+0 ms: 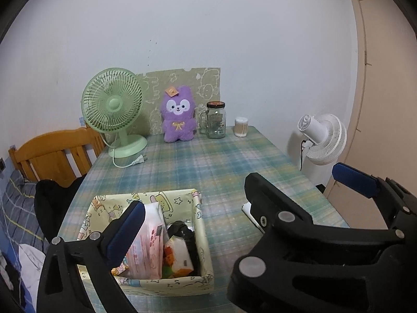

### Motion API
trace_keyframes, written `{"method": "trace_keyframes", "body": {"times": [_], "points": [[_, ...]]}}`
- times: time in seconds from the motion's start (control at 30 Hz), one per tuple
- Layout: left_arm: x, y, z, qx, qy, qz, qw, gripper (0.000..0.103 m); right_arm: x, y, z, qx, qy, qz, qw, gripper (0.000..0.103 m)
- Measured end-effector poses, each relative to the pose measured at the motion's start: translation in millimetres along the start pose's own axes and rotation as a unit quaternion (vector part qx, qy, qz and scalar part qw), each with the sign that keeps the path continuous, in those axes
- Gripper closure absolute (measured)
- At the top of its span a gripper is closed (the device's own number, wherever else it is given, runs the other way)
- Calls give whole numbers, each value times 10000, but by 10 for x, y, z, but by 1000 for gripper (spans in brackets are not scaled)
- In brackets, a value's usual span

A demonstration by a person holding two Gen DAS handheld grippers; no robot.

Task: Organize soft objects
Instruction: 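Withdraw both open tools from the box toward the towel roll and grey pouch, then close right gripper on the grey drawstring pouch while left tool closes on the towel roll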

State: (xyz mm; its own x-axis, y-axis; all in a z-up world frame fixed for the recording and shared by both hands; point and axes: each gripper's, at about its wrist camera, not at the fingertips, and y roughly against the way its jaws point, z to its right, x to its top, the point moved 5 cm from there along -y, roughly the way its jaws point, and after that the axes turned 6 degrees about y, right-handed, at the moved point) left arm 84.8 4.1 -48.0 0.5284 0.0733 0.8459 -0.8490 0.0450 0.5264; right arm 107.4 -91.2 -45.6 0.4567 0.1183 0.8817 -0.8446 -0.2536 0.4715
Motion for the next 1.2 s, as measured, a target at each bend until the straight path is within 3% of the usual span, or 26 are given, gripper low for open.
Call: {"method": "trace_keyframes", "body": {"times": [0.57, 1.2], "points": [[-100, -95, 519, -196, -107, 6, 9998, 1, -157, 85, 501, -70, -52, -92, 9999, 0], [-387, -553, 955, -358, -120, -346, 9987, 5, -495, -223, 1015, -303, -152, -345, 9988, 0]]}}
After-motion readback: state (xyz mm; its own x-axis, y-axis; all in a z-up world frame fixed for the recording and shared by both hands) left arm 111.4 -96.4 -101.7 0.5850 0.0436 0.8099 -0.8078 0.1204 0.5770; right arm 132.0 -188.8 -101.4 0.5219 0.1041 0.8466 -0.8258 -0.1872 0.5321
